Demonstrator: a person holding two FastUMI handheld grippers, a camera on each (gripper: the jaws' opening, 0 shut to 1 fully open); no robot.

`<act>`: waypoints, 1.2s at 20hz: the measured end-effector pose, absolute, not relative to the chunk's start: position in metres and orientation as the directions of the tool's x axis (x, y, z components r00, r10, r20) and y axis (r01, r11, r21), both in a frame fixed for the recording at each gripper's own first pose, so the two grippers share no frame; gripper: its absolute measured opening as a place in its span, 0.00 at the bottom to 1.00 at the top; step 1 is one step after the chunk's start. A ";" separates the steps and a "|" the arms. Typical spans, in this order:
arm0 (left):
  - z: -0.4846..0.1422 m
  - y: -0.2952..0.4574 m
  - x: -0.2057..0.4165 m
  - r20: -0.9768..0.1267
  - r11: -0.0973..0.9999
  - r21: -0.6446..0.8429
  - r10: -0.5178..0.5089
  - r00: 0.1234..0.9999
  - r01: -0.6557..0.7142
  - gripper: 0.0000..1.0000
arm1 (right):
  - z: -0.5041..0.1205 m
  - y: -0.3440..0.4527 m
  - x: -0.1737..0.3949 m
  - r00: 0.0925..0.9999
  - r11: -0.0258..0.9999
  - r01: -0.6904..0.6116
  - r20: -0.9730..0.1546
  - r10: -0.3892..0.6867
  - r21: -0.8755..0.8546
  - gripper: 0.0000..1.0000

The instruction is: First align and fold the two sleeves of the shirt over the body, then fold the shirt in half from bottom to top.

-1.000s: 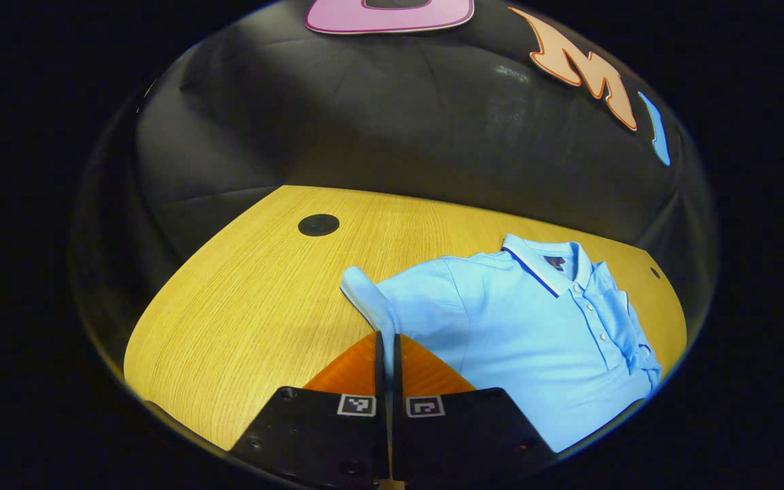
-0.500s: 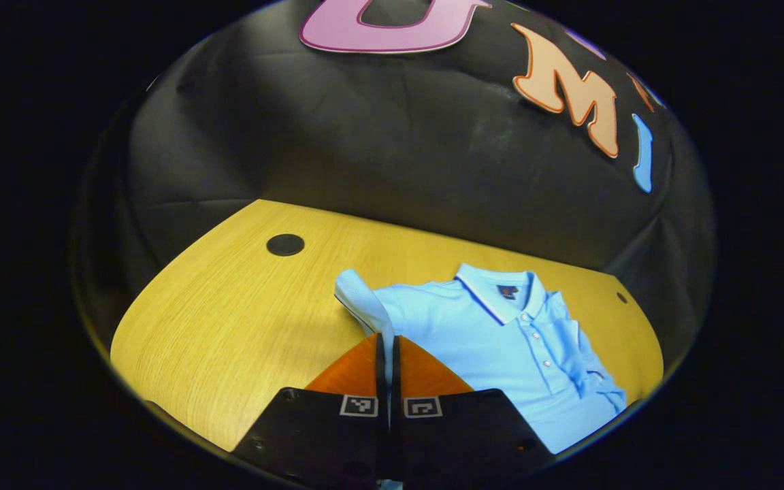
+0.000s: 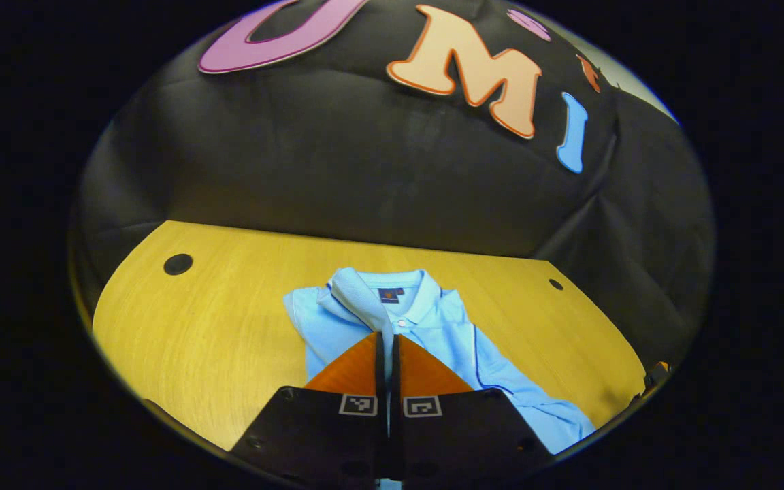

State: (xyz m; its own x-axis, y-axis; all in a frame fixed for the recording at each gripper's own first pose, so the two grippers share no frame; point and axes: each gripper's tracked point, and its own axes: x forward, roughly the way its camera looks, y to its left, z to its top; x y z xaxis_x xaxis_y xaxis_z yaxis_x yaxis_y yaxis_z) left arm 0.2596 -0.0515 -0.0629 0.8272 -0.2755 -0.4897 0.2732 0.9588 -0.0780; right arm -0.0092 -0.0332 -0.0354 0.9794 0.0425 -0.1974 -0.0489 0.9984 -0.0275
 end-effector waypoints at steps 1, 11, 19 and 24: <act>-0.067 -0.061 0.258 -0.497 0.953 -0.076 -0.290 0.818 0.292 0.00 | -0.036 -0.032 -0.009 0.978 0.998 -0.053 -0.201 0.047 -0.025 0.99; -0.057 -0.053 0.215 -0.446 0.953 -0.001 -0.270 0.853 0.302 0.95 | -0.037 -0.025 -0.012 0.976 0.997 -0.076 -0.207 0.072 -0.013 0.99; -0.055 -0.012 0.087 -0.457 0.967 0.020 -0.217 0.863 0.254 0.95 | -0.057 -0.003 -0.032 0.960 0.994 -0.109 -0.262 0.101 -0.017 0.99; -0.064 0.017 0.008 -0.460 0.981 0.040 -0.151 0.875 0.191 0.94 | -0.058 0.011 -0.067 0.955 0.993 -0.119 -0.274 0.112 -0.012 0.99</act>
